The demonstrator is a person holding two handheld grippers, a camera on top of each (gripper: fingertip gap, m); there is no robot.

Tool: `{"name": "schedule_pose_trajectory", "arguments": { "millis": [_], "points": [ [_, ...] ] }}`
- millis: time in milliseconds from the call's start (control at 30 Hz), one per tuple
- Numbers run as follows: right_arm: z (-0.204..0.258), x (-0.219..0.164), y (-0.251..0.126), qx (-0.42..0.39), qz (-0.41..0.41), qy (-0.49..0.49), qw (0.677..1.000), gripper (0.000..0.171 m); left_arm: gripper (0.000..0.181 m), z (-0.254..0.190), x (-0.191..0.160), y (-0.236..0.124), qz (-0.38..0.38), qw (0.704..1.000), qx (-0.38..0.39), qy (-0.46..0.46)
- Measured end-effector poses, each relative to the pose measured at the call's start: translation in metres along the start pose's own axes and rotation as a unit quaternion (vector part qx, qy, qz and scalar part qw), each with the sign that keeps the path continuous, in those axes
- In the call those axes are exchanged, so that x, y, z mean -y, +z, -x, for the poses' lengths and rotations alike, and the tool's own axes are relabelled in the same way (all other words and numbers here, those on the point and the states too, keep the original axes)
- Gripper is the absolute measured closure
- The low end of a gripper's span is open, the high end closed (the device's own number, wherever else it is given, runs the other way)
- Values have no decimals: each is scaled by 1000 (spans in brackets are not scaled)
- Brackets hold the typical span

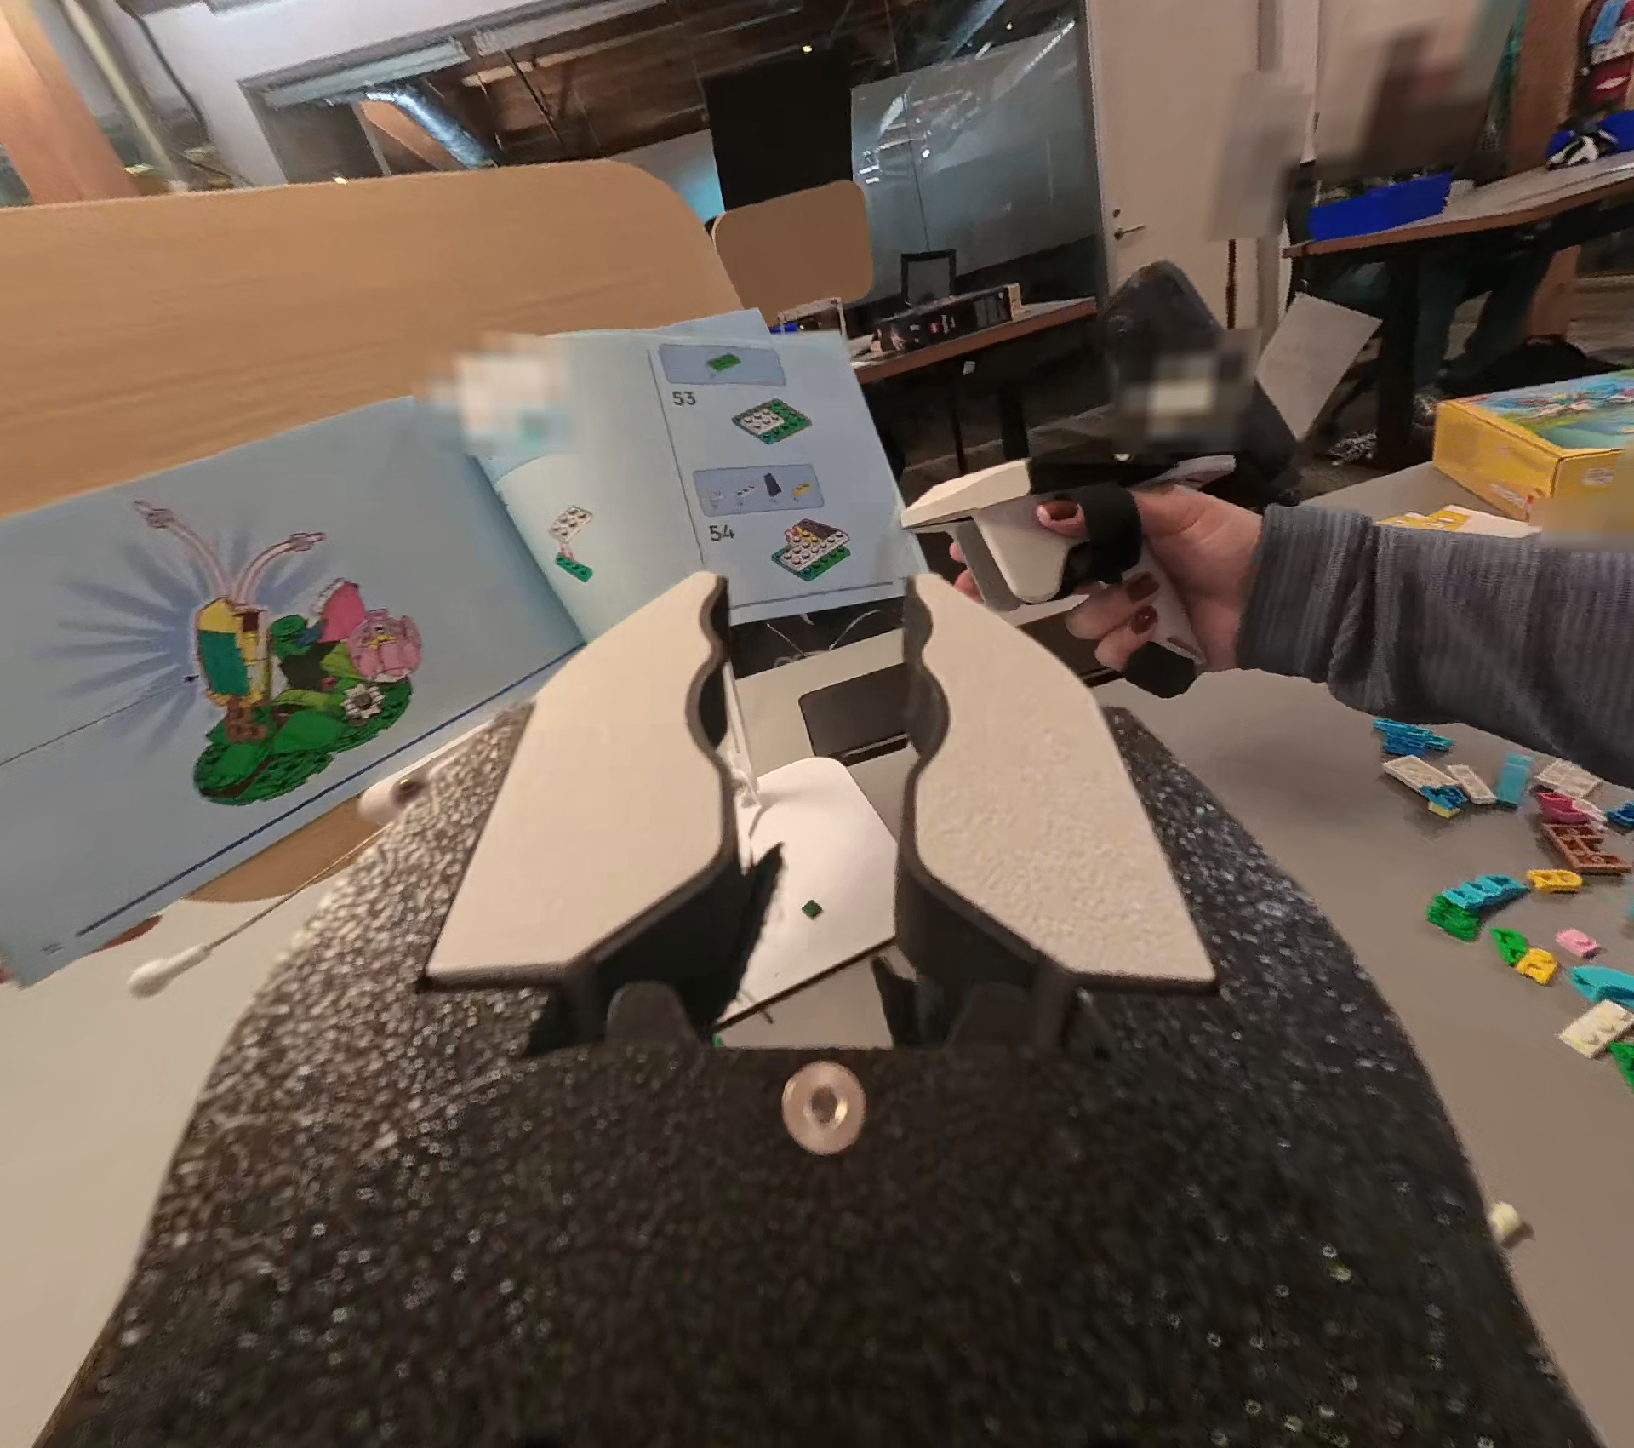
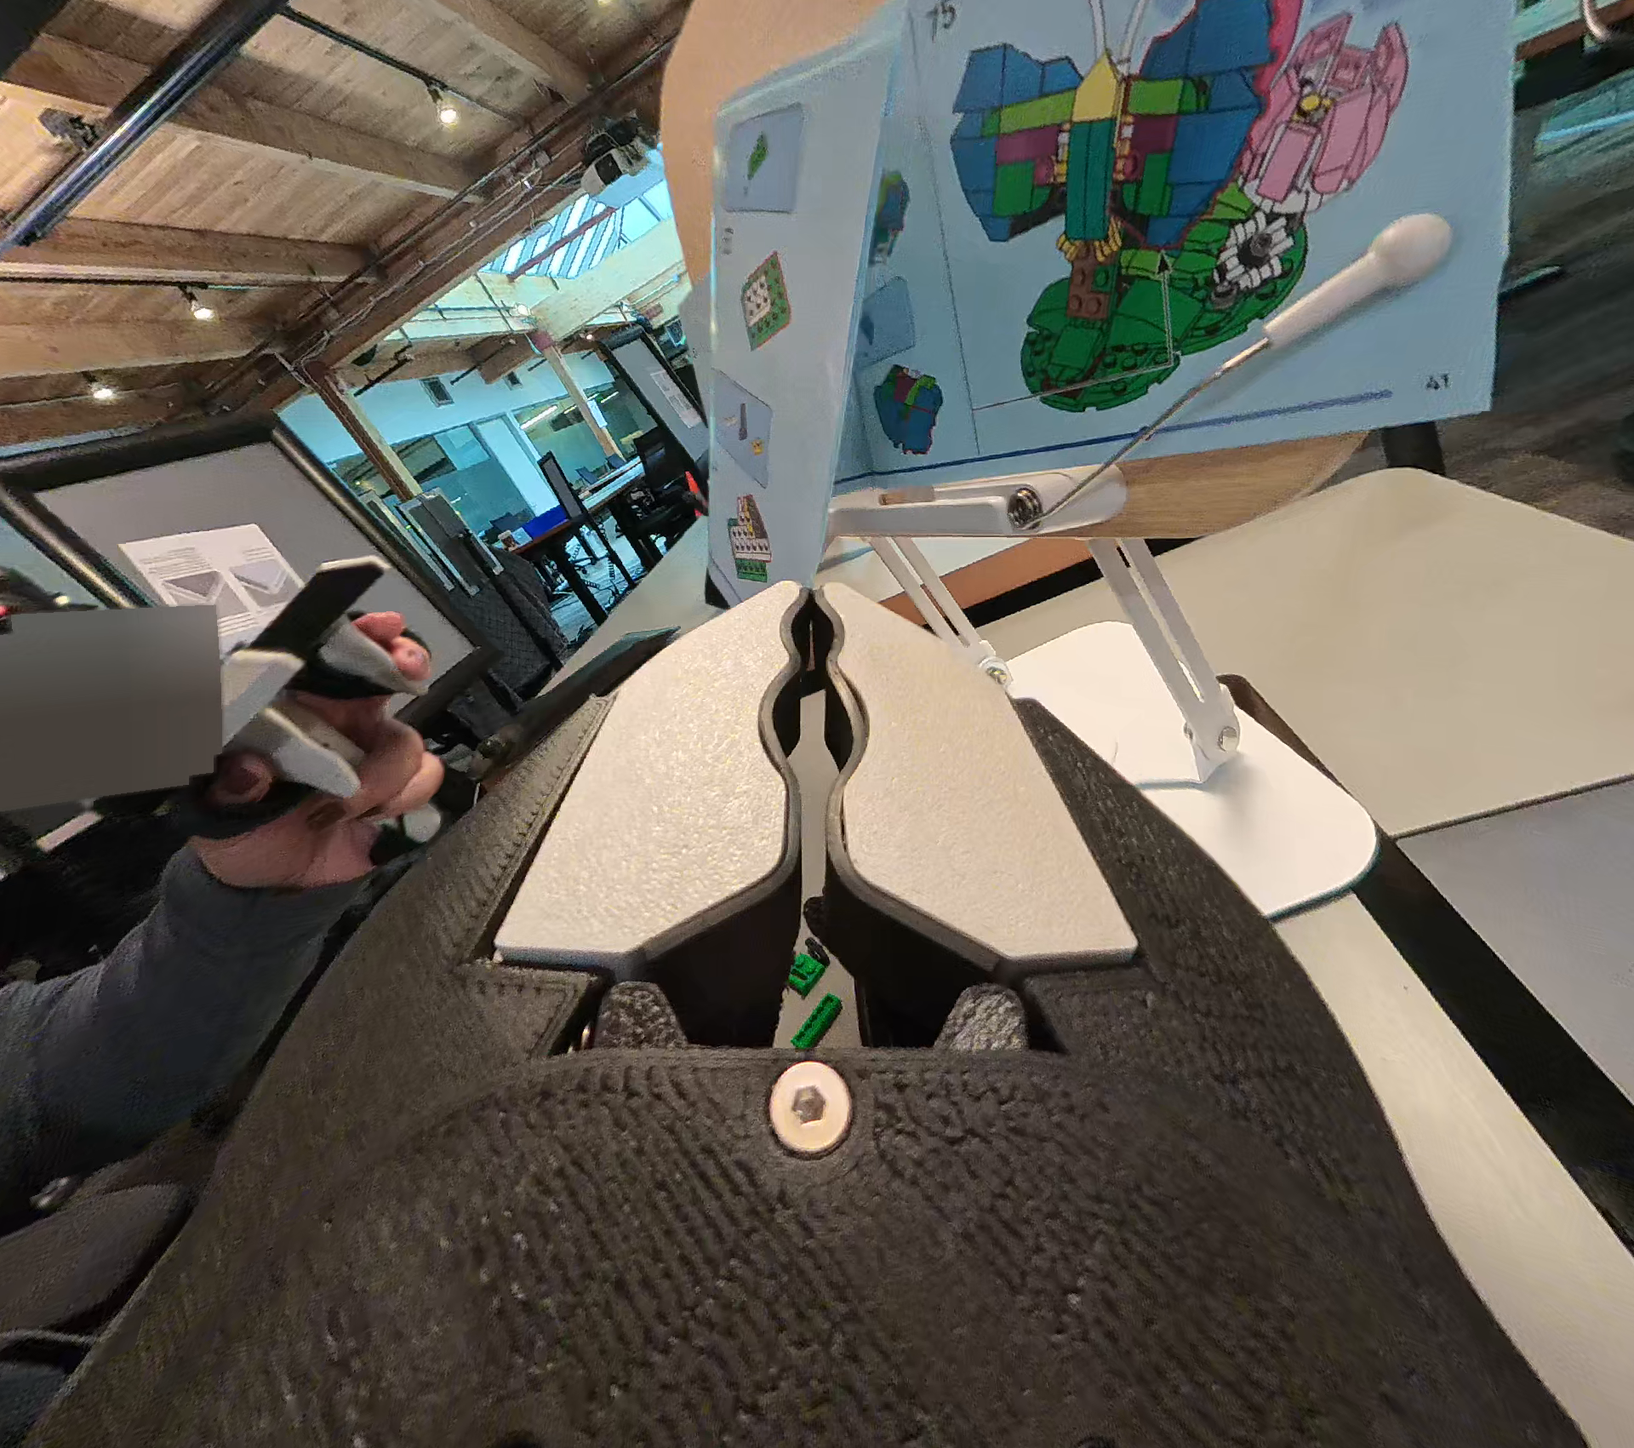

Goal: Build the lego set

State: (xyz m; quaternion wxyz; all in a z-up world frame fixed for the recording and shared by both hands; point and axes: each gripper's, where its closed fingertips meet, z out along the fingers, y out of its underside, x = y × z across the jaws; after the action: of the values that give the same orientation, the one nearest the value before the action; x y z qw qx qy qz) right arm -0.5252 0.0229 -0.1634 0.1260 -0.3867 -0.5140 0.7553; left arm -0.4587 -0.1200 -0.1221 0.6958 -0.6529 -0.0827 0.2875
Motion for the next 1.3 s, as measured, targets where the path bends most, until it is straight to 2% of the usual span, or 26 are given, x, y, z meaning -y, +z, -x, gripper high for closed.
{"name": "schedule_pose_trajectory", "arguments": {
  "millis": [100, 133, 300, 467, 767, 1033, 1300],
  "points": [
    [11, 3, -3, 14, -6, -15, 1000, 171, 176, -4, -4, 20, 9, 1000, -22, 5],
    [15, 4, -3, 21, -6, -18, 1000, 171, 181, -7, -6, 26, 12, 999, -32, 15],
    [36, 6, -3, 60, -12, -29, 998, 171, 181, -12, -8, 51, 21, 998, -43, 32],
    [52, 5, 3, 91, -11, -40, 995, 171, 175, -16, -13, 64, 21, 997, -75, -8],
    [72, 1, 12, 135, -7, -48, 990, 171, 165, -19, -27, 67, 31, 993, -109, -28],
    [82, -6, 22, 155, 2, -50, 987, 171, 164, -24, -35, 69, 35, 988, -145, -40],
    [88, -5, 27, 164, -1, -53, 985, 171, 162, -23, -30, 64, 9, 985, -155, -77]
  ]
}}
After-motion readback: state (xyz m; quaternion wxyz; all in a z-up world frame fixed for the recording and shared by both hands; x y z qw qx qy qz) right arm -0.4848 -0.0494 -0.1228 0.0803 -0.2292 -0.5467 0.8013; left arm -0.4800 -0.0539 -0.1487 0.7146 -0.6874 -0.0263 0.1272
